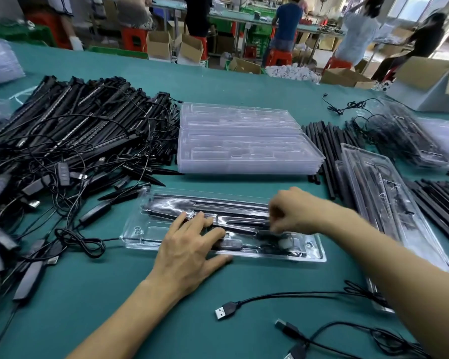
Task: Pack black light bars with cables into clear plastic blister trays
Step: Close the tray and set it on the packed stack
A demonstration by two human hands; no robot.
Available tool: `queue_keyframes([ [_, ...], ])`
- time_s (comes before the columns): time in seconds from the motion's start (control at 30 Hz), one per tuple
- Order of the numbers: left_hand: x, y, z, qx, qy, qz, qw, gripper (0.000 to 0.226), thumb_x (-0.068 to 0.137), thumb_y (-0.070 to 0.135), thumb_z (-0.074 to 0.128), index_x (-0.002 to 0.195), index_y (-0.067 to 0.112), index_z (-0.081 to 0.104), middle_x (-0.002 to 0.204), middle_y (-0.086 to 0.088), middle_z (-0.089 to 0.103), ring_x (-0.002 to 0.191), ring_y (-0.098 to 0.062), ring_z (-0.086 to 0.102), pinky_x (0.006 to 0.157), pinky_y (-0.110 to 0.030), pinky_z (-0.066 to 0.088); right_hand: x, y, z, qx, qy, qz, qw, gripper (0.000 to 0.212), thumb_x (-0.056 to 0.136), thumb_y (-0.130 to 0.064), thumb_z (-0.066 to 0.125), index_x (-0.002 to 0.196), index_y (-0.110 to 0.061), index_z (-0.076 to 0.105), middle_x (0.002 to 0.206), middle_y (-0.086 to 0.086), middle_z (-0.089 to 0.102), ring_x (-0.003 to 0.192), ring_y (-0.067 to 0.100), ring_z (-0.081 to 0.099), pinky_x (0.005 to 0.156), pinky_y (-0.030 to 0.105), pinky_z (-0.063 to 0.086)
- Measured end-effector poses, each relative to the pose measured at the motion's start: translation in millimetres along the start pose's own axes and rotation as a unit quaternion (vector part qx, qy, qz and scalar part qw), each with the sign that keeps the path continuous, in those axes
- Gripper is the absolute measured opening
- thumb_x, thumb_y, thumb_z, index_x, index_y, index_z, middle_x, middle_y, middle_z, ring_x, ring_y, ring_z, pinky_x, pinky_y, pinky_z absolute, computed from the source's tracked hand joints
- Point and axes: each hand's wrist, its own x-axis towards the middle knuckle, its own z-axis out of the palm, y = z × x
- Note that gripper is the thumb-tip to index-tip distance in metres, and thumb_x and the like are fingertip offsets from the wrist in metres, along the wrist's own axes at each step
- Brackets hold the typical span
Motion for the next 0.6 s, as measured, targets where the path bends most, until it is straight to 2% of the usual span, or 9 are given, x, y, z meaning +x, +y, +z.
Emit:
queue_keyframes([
  [0.1, 1.3, 1.4, 0.2, 0.008, 0.014, 0.005, 1.0, 0.047, 0.077, 0.067, 0.054, 0.09, 0.024, 0.067, 0.11, -0.001, 0.068, 0.108, -0.024, 0.064, 0.109, -0.039, 0.03, 15.1, -48.3, 10.3, 0.086, 0.04, -0.068, 0.993, 0.022, 0.072, -0.034, 0.077, 0.064, -0.029, 0.057, 0.065, -0.013, 0.059, 0.066, 0.005, 0.056, 0.055, 0.021, 0.041],
  [0.23, 1.0, 2.3, -1.7, 0.009, 0.013, 0.002, 1.0, 0.047, 0.075, 0.066, 0.062, 0.089, 0.021, 0.068, 0.107, 0.001, 0.07, 0.104, -0.023, 0.066, 0.101, -0.042, 0.047, 36.3, -68.5, 15.5, 0.093, 0.062, -0.047, 0.993, 0.026, 0.066, -0.038, 0.081, 0.068, -0.023, 0.059, 0.071, -0.007, 0.062, 0.074, 0.017, 0.059, 0.061, 0.031, 0.048],
  [0.3, 0.7, 2.8, -3.2, 0.012, 0.011, 0.001, 1.0, 0.047, 0.074, 0.065, 0.068, 0.091, 0.021, 0.071, 0.106, 0.001, 0.071, 0.103, -0.024, 0.067, 0.094, -0.04, 0.052, 43.9, -69.0, 10.6, 0.092, 0.036, -0.034, 0.995, 0.03, 0.063, -0.038, 0.085, 0.064, -0.022, 0.06, 0.067, -0.006, 0.063, 0.071, 0.017, 0.061, 0.057, 0.029, 0.046],
  [0.4, 1.3, 4.8, -4.0, 0.016, 0.023, 0.013, 1.0, 0.044, 0.069, 0.061, 0.076, 0.088, 0.021, 0.073, 0.104, 0.0, 0.073, 0.102, -0.025, 0.069, 0.088, -0.037, 0.055, 51.0, -68.8, 1.9, 0.096, -0.018, -0.024, 0.995, 0.028, 0.062, -0.031, 0.089, 0.065, -0.018, 0.064, 0.061, -0.003, 0.066, 0.061, 0.016, 0.064, 0.055, 0.028, 0.05],
  [0.5, 2.2, 4.1, -3.9, 0.021, 0.031, 0.027, 0.999, 0.042, 0.068, 0.058, 0.077, 0.084, 0.02, 0.073, 0.105, -0.001, 0.074, 0.102, -0.025, 0.07, 0.088, -0.038, 0.055, 55.7, -71.9, -5.9, 0.08, -0.071, -0.027, 0.994, 0.027, 0.065, -0.029, 0.089, 0.071, -0.014, 0.068, 0.062, 0.004, 0.07, 0.055, 0.016, 0.063, 0.06, 0.032, 0.055],
  [0.6, 1.5, 2.0, -2.1, 0.023, 0.033, 0.032, 0.999, 0.042, 0.068, 0.058, 0.078, 0.084, 0.02, 0.073, 0.107, -0.002, 0.074, 0.103, -0.025, 0.07, 0.092, -0.04, 0.054, 61.1, -77.2, -13.3, 0.038, -0.125, -0.03, 0.991, 0.028, 0.066, -0.03, 0.089, 0.075, -0.012, 0.07, 0.058, 0.002, 0.069, 0.057, 0.016, 0.064, 0.064, 0.032, 0.057],
])
